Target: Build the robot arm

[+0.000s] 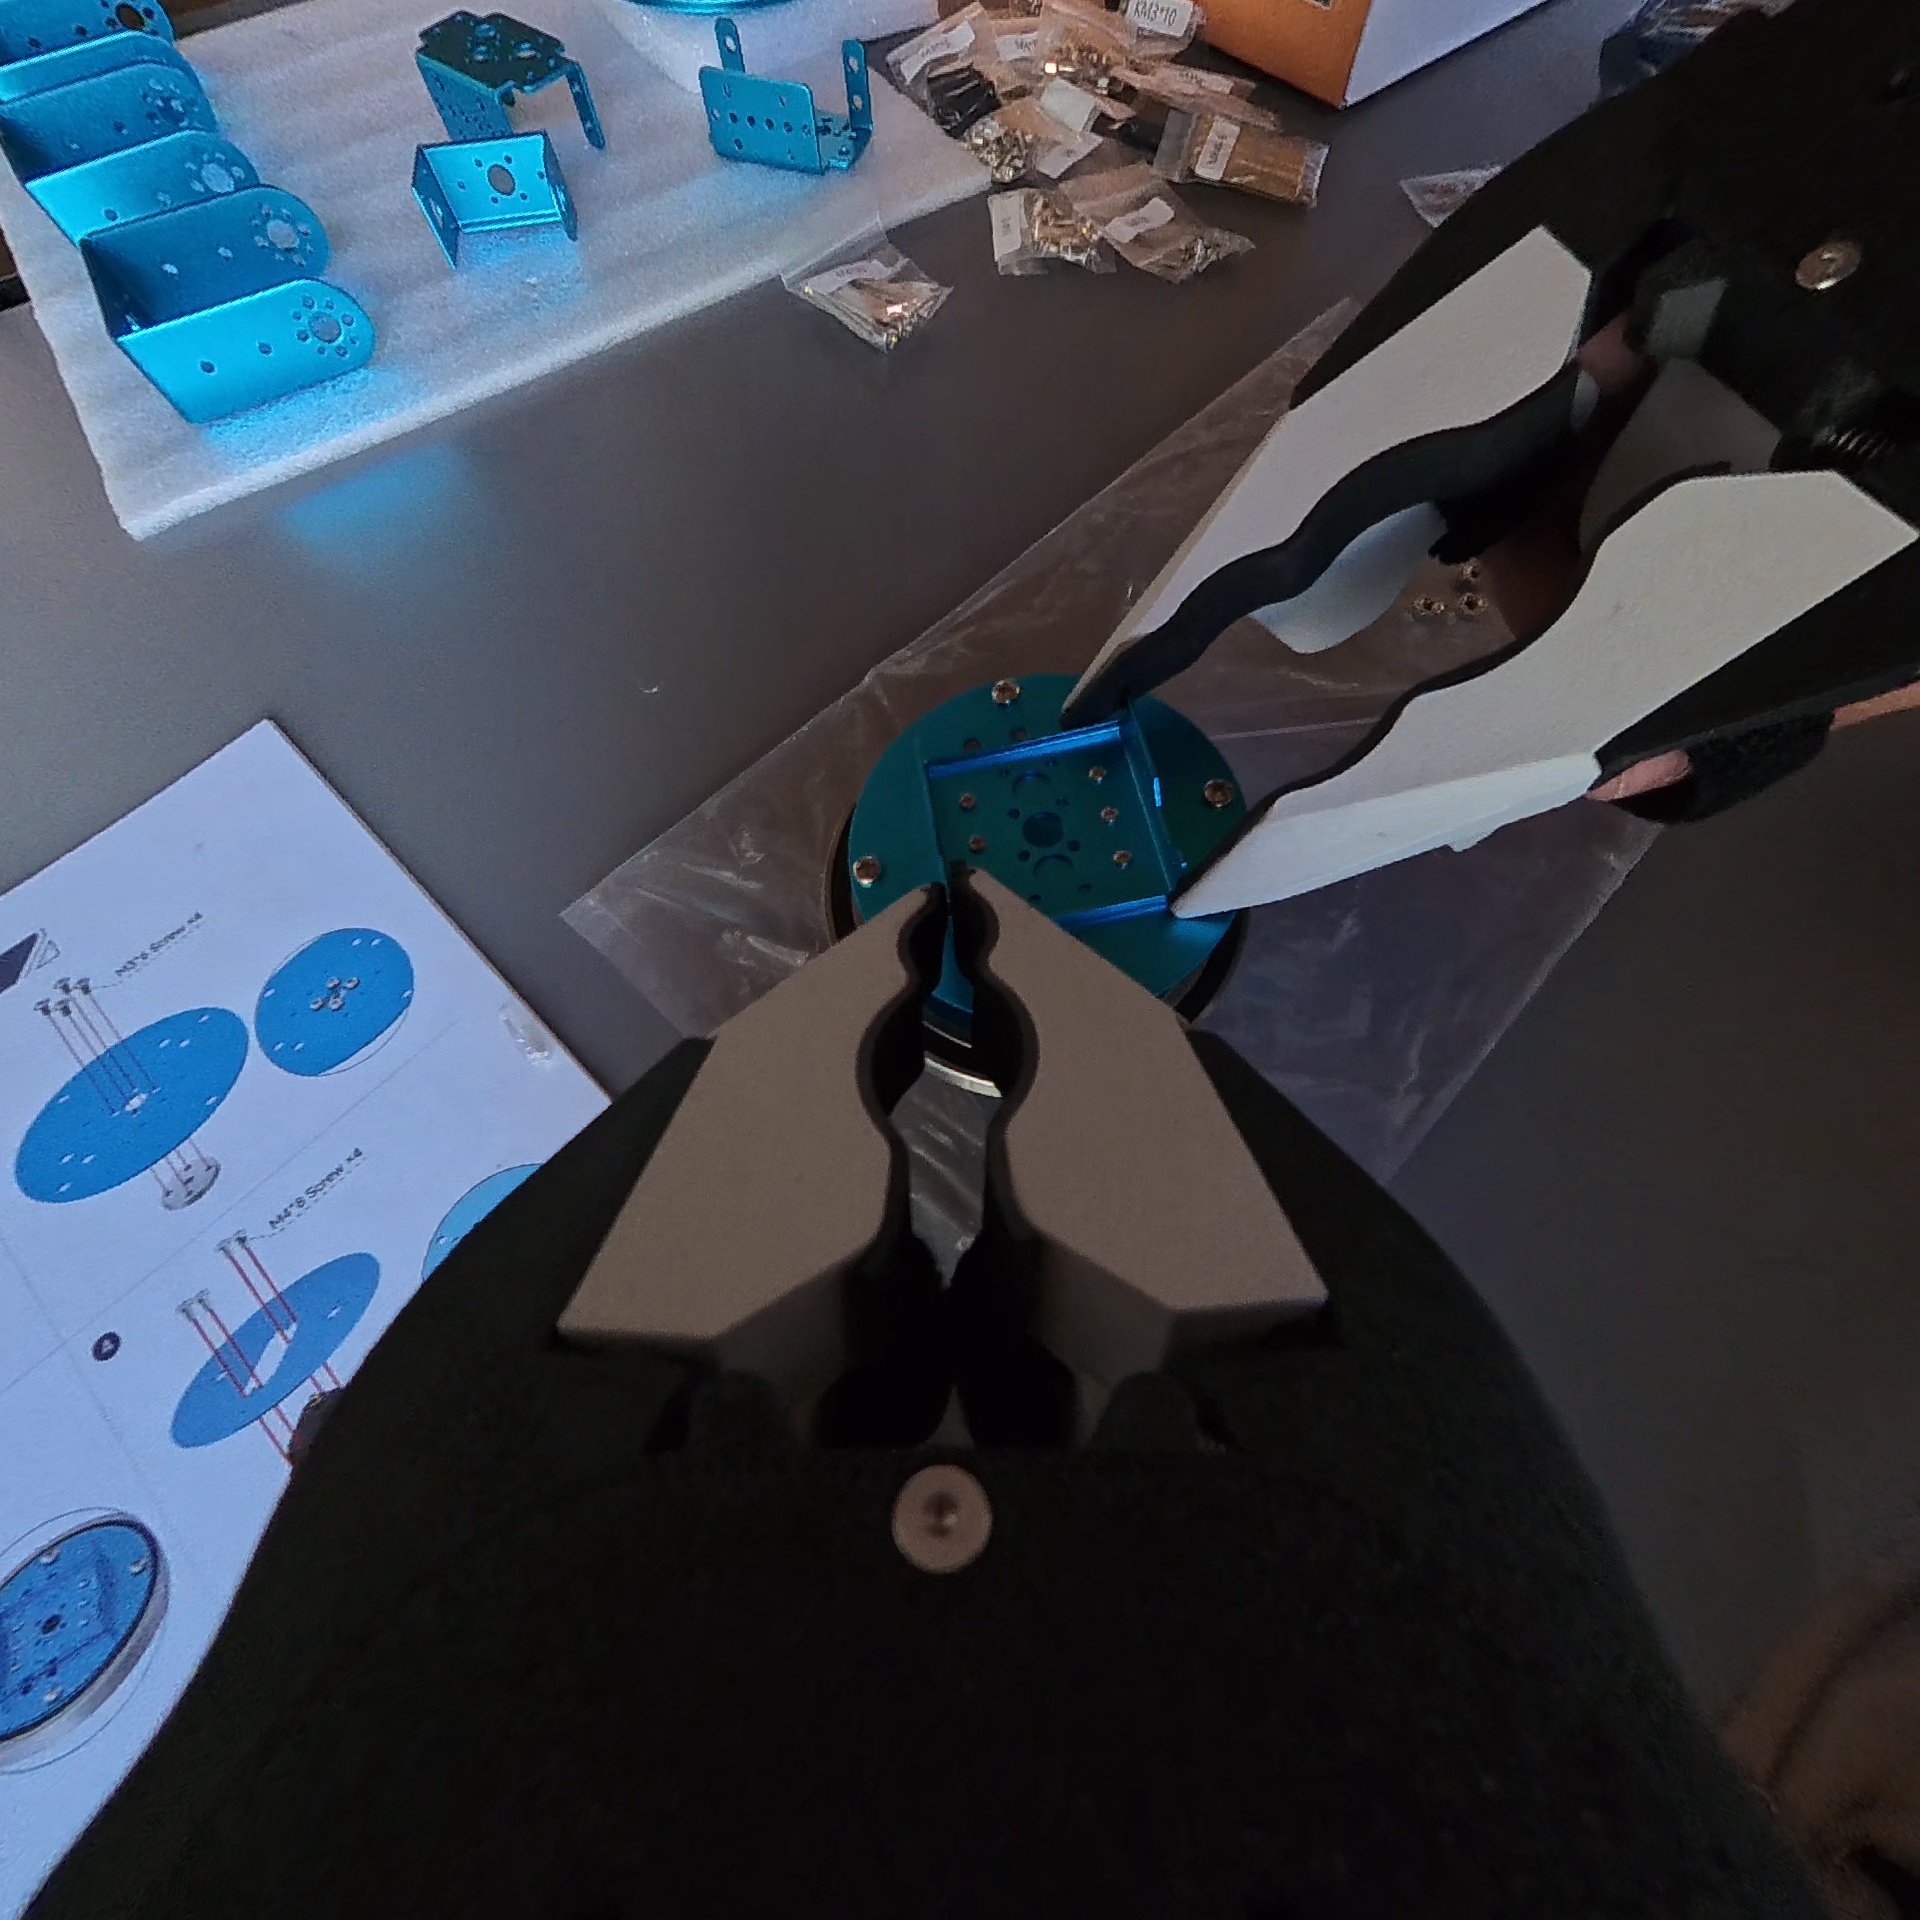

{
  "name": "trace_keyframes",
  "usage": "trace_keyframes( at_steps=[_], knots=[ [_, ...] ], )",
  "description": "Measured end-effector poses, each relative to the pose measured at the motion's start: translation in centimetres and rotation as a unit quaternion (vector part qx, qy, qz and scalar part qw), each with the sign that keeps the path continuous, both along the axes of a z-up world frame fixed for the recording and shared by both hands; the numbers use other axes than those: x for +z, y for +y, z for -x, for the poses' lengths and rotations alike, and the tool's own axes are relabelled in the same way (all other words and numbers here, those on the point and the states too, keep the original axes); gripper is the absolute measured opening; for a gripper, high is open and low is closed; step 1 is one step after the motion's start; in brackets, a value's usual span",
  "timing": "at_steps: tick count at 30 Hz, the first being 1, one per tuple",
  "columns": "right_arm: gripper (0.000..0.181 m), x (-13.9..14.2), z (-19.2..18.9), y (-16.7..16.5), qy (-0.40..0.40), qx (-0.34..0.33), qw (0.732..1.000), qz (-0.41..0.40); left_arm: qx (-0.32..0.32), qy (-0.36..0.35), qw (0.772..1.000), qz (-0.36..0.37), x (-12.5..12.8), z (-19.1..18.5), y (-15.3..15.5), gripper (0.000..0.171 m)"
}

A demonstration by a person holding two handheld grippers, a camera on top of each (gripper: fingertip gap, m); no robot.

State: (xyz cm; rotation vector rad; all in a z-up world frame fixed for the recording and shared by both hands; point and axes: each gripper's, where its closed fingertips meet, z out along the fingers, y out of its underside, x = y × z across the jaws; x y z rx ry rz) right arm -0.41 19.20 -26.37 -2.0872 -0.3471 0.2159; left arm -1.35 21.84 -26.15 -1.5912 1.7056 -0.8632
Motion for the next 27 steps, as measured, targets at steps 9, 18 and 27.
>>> trace_keyframes(
  at_steps=[9, 18, 27],
  knots=[
    [0.041, -0.20, -0.20, -0.07, 0.003, 0.018, 1.000, 0.002, 0.000, -0.008, 1.000, 0.000, -0.12, -0.09, -0.17, 0.000],
    [0.041, -0.43, -0.19, 0.02, 0.003, 0.021, 1.000, 0.005, 0.001, -0.009, 1.000, -0.007, -0.20, -0.07, -0.06, 0.000],
    [0.041, -0.45, 0.02, 0.20, 0.007, 0.024, 1.000, 0.008, 0.000, -0.006, 1.000, -0.007, -0.21, 0.15, 0.13, 0.000]
  ],
)
